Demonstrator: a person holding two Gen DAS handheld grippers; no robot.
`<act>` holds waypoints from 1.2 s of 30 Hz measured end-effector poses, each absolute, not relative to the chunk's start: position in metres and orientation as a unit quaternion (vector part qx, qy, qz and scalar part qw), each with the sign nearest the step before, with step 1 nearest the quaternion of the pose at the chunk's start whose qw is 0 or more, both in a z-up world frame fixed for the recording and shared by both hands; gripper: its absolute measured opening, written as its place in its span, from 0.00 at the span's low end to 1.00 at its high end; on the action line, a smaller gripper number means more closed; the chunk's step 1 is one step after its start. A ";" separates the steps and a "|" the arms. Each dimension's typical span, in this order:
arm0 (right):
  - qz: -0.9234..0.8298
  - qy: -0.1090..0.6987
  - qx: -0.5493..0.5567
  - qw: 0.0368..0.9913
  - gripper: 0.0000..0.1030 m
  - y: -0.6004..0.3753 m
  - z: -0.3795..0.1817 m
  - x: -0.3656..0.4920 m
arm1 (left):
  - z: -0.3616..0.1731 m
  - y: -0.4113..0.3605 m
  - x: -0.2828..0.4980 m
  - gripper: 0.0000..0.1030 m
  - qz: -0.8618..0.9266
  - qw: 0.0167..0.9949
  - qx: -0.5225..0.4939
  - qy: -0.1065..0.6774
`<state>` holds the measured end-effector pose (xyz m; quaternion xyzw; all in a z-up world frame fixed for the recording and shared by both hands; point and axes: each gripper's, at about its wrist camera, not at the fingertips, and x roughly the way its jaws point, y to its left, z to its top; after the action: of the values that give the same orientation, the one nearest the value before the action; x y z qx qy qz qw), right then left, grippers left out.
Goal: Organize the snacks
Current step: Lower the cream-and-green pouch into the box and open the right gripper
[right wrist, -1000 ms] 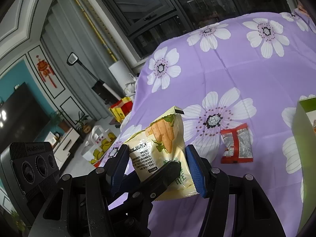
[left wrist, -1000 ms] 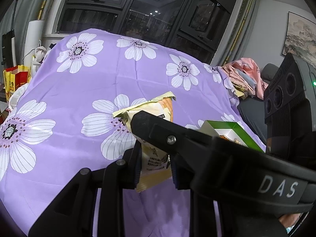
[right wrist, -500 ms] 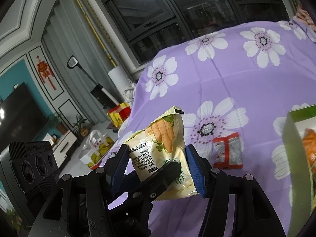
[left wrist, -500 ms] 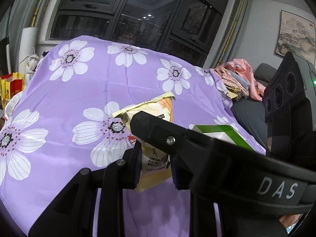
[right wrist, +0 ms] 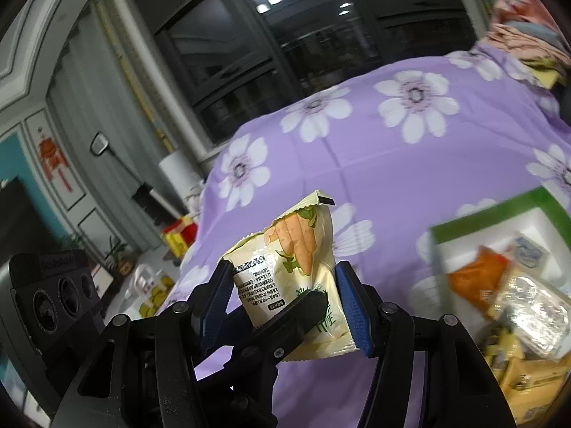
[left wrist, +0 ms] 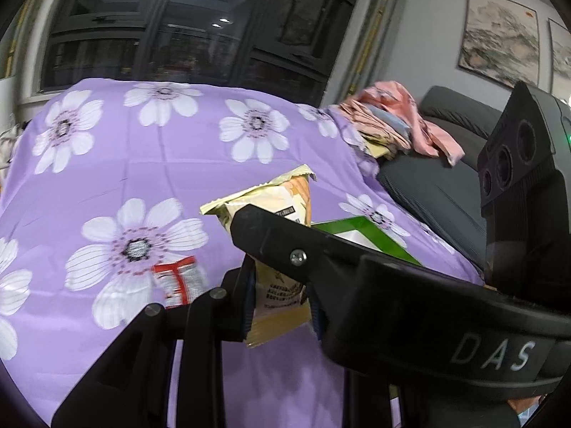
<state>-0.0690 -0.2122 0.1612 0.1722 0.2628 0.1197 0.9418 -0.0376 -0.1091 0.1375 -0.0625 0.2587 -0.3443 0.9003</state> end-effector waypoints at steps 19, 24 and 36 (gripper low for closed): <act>-0.035 0.271 0.283 0.919 0.60 -0.335 0.146 -0.094 | 0.121 -0.240 -0.030 0.24 -0.459 0.824 0.006 0.333; -0.070 0.285 0.316 0.902 0.60 -0.359 0.133 -0.099 | 0.110 -0.266 -0.027 0.24 -0.478 0.798 0.017 0.366; -0.111 0.308 0.393 0.859 0.62 -0.388 0.109 -0.103 | 0.096 -0.270 -0.021 0.56 -0.451 0.796 0.000 0.404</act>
<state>-0.1035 -0.3876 0.1085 0.3933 0.3079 -0.1110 0.8591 -0.0215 -0.2698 0.0961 0.0002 0.4036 -0.4510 0.7961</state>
